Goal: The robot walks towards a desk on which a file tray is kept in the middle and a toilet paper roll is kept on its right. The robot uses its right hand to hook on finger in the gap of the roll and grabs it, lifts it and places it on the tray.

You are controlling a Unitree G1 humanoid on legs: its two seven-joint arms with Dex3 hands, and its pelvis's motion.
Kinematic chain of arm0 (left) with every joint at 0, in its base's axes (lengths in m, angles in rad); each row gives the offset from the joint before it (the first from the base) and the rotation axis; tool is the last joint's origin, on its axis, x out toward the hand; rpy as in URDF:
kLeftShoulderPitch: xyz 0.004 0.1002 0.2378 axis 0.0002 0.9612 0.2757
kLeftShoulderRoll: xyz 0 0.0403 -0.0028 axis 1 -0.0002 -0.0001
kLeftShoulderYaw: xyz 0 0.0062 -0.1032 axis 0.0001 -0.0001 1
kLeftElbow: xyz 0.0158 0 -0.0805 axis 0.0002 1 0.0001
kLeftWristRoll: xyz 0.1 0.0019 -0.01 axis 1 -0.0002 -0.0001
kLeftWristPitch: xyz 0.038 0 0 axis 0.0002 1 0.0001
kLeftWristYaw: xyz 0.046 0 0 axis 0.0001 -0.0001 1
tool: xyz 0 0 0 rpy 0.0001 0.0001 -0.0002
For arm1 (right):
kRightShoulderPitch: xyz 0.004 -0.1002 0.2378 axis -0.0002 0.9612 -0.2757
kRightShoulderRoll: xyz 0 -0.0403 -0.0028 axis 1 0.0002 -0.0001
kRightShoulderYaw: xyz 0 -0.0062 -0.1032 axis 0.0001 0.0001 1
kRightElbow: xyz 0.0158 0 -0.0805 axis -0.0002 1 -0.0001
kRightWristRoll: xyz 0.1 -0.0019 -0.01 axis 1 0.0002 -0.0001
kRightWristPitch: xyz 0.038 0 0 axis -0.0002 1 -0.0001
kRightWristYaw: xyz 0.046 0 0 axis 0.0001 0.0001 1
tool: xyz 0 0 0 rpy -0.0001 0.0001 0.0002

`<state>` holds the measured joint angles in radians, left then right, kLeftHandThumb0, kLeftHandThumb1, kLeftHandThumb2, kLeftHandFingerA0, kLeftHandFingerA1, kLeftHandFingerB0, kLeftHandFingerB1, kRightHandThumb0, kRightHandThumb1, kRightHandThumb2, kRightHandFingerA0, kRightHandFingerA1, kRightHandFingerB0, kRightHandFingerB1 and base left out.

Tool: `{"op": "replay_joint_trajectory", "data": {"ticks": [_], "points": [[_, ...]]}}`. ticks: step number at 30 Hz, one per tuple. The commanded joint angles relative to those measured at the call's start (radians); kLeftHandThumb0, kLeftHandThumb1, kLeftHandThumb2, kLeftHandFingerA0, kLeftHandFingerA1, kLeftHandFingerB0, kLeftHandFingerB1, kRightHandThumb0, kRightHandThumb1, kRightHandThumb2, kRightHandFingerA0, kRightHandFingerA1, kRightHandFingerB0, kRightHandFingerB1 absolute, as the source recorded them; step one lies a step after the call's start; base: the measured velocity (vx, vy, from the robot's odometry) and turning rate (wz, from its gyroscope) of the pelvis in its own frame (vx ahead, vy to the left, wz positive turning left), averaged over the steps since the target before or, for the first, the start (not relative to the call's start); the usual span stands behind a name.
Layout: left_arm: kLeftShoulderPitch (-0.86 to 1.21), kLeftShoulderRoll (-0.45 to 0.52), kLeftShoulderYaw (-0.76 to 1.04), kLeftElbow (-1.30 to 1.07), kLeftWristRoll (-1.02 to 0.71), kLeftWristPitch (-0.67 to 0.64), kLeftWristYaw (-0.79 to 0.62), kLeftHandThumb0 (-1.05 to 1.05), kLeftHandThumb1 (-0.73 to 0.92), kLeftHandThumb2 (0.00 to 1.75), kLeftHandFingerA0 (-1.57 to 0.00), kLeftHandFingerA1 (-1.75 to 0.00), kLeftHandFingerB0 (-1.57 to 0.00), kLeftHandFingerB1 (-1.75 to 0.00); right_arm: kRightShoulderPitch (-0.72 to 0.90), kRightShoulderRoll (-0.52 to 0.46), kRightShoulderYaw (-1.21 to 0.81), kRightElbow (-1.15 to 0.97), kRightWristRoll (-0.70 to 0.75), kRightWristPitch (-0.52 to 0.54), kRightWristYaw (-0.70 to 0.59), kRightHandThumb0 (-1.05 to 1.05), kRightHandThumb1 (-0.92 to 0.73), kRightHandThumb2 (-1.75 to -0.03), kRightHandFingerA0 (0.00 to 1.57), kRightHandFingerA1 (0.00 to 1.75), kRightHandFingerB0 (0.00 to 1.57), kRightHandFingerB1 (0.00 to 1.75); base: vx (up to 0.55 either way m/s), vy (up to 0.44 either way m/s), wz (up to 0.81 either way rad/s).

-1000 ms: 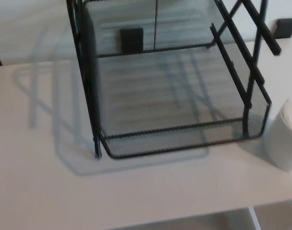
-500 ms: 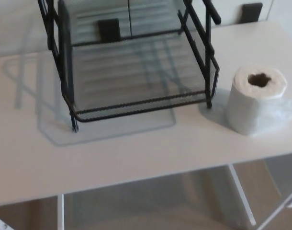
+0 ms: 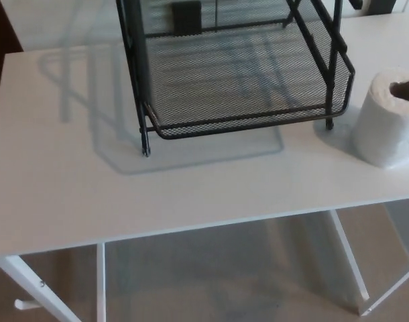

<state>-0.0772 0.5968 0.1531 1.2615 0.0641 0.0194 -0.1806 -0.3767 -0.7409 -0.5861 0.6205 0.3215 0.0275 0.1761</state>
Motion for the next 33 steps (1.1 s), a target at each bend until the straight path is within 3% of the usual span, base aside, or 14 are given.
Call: {"op": "replay_joint_trajectory", "data": {"ticks": [1, 6, 7, 8, 9, 11, 13, 14, 16, 17, 18, 27, 28, 33], "points": [[-0.002, 0.006, 0.017, 0.001, -0.015, -0.022, 0.016, -1.05, 0.63, 1.22, -0.15, -0.74, -0.08, -0.63, -0.023, -0.022, 0.083, -0.087, -0.091, -0.054, -0.012, -0.81, -0.41, -0.73, 0.19, 0.94, 0.00, 0.84, -0.04, -0.081, 0.02], [-0.010, 0.000, 0.083, -0.011, -0.058, -0.063, 0.011, -1.05, 0.63, 1.24, -0.11, -0.78, -0.10, -0.66, 0.104, 0.021, 0.086, -0.275, -0.105, -0.045, -0.026, -0.66, -0.53, -0.63, 0.18, 0.77, 0.00, 0.42, 0.00, -0.017, 0.01], [-0.011, -0.002, 0.101, -0.012, -0.066, -0.075, 0.013, -1.05, 0.64, 1.25, -0.09, -0.79, -0.10, -0.67, 0.124, 0.029, 0.080, -0.314, -0.103, -0.034, -0.032, -0.70, -0.41, -0.87, 0.18, 0.70, 0.00, 0.48, 0.00, 0.000, 0.00], [-0.011, -0.002, 0.108, -0.008, -0.067, -0.084, 0.015, -1.05, 0.64, 1.25, -0.09, -0.79, -0.10, -0.67, 0.135, 0.033, 0.076, -0.335, -0.103, -0.025, -0.037, -0.70, -0.41, -0.87, 0.18, 0.70, 0.00, 0.48, 0.00, 0.000, 0.00], [-0.012, -0.001, 0.108, -0.010, -0.062, -0.087, 0.021, -1.05, 0.66, 1.27, -0.13, -0.81, -0.09, -0.68, 0.141, 0.043, 0.063, -0.358, -0.092, -0.003, -0.047, -0.65, -0.54, -0.60, 0.13, 0.79, 0.00, 0.54, 0.00, 0.000, 0.00], [-0.007, 0.001, 0.123, -0.010, -0.068, -0.098, 0.026, -1.05, 0.66, 1.26, -0.19, -0.85, -0.10, -0.70, 0.163, 0.042, 0.043, -0.389, -0.087, 0.017, -0.044, -0.69, -0.57, -0.56, 0.10, 0.80, 0.00, 0.45, 0.00, 0.000, 0.00], [-0.006, 0.004, 0.141, -0.001, -0.078, -0.106, 0.033, -1.05, 0.67, 1.26, -0.17, -0.82, -0.07, -0.68, 0.171, 0.041, 0.015, -0.409, -0.069, 0.042, -0.046, -0.72, -0.56, -0.55, 0.10, 0.86, 0.00, 0.60, 0.00, 0.000, 0.00], [-0.007, 0.004, 0.156, 0.001, -0.088, -0.103, 0.030, -1.05, 0.67, 1.25, -0.16, -0.82, -0.09, -0.68, 0.174, 0.040, 0.005, -0.421, -0.067, 0.049, -0.043, -0.79, -0.41, -0.85, 0.19, 0.74, 0.01, 0.56, 0.00, 0.000, 0.00], [-0.007, 0.002, 0.163, 0.006, -0.085, -0.114, 0.027, -1.05, 0.68, 1.24, -0.14, -0.80, -0.10, -0.66, 0.190, 0.042, -0.003, -0.446, -0.056, 0.046, -0.015, -0.81, -0.43, -0.86, 0.21, 0.73, 0.01, 0.52, 0.00, 0.000, 0.00], [-0.009, 0.001, 0.164, 0.008, -0.083, -0.116, 0.028, -1.05, 0.68, 1.24, -0.11, -0.79, -0.11, -0.67, 0.196, 0.036, 0.005, -0.466, -0.070, 0.074, -0.019, -0.69, -0.41, -0.85, 0.21, 0.67, 0.00, 0.48, 0.00, 0.000, 0.00], [-0.012, 0.001, 0.167, 0.005, -0.086, -0.114, 0.021, -1.05, 0.69, 1.25, -0.05, -0.76, -0.09, -0.65, 0.203, 0.039, 0.014, -0.477, -0.088, 0.055, -0.020, -0.59, -0.57, -0.58, 0.18, 0.64, 0.01, 0.44, 0.00, 0.000, 0.00], [-0.055, -0.005, 0.175, 0.006, -0.092, -0.106, 0.031, -1.05, 0.70, 1.26, -0.10, -0.80, -0.11, -0.68, 0.190, -0.012, 0.153, -0.462, -0.108, 0.054, 0.143, -0.49, -0.53, -0.74, 0.16, 0.53, 0.04, 0.21, 0.00, 0.000, 0.00], [-0.055, -0.008, 0.174, 0.002, -0.093, -0.105, 0.033, -1.05, 0.69, 1.25, -0.14, -0.82, -0.12, -0.70, 0.187, -0.027, 0.180, -0.450, -0.122, 0.047, 0.163, -0.49, -0.58, -0.57, 0.22, 0.47, 0.01, 0.27, 0.00, 0.000, 0.00], [-0.045, -0.019, 0.160, 0.003, -0.082, -0.104, 0.047, -1.05, 0.68, 1.23, -0.18, -0.82, -0.13, -0.71, 0.154, -0.104, 0.337, -0.427, -0.170, 0.100, 0.270, -0.42, -0.55, -0.56, 0.26, 0.39, 0.05, 0.25, 0.00, 0.000, 0.00]]}}
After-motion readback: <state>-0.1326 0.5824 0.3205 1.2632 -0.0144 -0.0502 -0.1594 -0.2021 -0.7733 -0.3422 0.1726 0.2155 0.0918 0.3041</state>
